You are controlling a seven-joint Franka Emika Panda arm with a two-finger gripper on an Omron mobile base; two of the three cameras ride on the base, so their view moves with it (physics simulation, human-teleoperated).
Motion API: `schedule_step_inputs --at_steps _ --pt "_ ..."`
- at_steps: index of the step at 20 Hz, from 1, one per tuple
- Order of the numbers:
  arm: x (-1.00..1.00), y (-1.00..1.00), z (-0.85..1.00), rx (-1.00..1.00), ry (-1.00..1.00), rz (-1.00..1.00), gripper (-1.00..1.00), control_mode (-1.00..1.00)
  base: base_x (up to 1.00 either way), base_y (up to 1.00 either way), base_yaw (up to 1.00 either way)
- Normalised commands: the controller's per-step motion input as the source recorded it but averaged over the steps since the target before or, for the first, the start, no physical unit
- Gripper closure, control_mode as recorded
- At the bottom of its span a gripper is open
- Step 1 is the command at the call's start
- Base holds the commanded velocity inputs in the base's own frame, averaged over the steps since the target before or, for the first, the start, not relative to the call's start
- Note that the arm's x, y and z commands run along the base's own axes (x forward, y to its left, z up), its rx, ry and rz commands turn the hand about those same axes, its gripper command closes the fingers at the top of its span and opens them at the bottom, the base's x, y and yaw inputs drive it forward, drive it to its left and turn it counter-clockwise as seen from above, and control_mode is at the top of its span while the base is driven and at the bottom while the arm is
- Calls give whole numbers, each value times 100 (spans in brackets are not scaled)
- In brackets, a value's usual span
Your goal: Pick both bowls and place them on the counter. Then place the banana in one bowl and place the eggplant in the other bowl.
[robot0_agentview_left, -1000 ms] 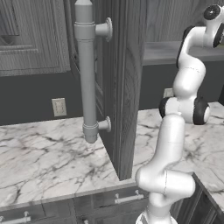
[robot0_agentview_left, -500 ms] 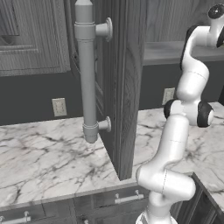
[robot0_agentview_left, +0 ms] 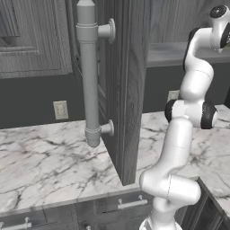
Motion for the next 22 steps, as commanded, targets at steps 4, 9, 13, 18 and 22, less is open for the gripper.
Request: schedule_step_inputs --at_steps 4,9,13,18,22 --pt "0 0 -11 0 2 1 100 -100 0 0 0" --pt "-22 4 0 0 -5 2 100 -100 0 0 0" --pt "-38 4 3 0 -18 1 100 -100 0 0 0" --pt "-58 4 6 -3 -25 0 100 -100 0 0 0" --pt "-89 10 -4 -7 -22 1 100 -100 0 0 0"
